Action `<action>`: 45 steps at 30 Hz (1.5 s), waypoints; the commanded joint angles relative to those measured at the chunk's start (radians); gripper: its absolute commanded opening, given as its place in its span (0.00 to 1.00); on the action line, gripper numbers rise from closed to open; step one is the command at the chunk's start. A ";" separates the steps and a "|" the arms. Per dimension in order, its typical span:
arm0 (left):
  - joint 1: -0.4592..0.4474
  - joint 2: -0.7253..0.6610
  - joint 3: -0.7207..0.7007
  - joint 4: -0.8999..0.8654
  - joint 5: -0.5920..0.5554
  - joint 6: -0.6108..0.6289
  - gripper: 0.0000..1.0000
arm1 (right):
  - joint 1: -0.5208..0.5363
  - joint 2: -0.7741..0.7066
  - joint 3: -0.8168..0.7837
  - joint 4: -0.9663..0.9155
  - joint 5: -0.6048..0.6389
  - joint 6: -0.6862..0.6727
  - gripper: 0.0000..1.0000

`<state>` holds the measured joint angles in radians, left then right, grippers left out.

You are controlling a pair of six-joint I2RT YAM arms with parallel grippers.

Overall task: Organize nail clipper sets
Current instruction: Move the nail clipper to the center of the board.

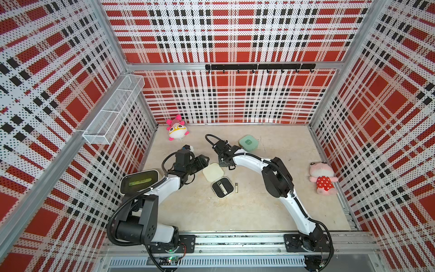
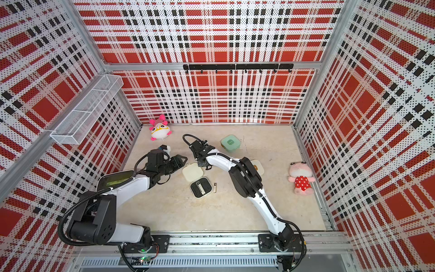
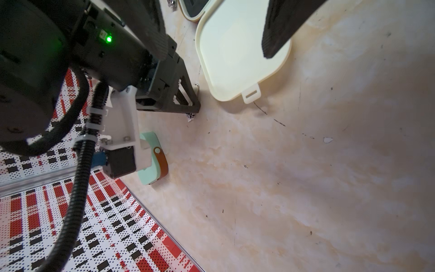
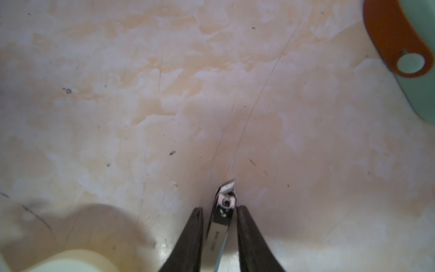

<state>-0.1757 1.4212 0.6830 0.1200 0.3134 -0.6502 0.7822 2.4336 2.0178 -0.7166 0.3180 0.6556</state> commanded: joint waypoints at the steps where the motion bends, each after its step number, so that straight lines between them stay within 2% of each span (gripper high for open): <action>1: -0.005 0.004 0.008 0.005 -0.002 0.001 0.68 | -0.017 -0.026 -0.068 0.007 -0.014 0.000 0.25; 8: -0.036 0.003 0.030 -0.012 -0.019 0.001 0.68 | -0.027 -0.067 -0.128 0.038 -0.033 -0.015 0.16; 15: -0.063 0.039 0.072 -0.038 -0.010 0.009 0.69 | -0.039 -0.149 -0.227 0.066 -0.017 -0.048 0.13; 22: -0.130 0.099 0.120 -0.048 -0.007 0.009 0.69 | -0.051 -0.334 -0.521 0.149 -0.005 -0.094 0.12; 26: -0.149 0.132 0.138 -0.046 -0.002 0.007 0.68 | -0.051 -0.456 -0.738 0.221 -0.057 -0.124 0.11; 30: -0.157 0.147 0.145 -0.035 0.004 -0.002 0.68 | -0.029 -0.548 -0.881 0.249 -0.105 -0.132 0.12; 39: -0.160 0.160 0.155 -0.030 0.001 -0.014 0.68 | 0.038 -0.608 -0.951 0.184 -0.161 -0.050 0.18; 45: -0.162 0.160 0.155 -0.031 0.000 -0.016 0.68 | 0.038 -0.590 -0.887 0.136 -0.155 -0.036 0.38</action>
<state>-0.3302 1.5723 0.8146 0.0811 0.3077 -0.6666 0.8154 1.8305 1.1053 -0.5125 0.1818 0.6003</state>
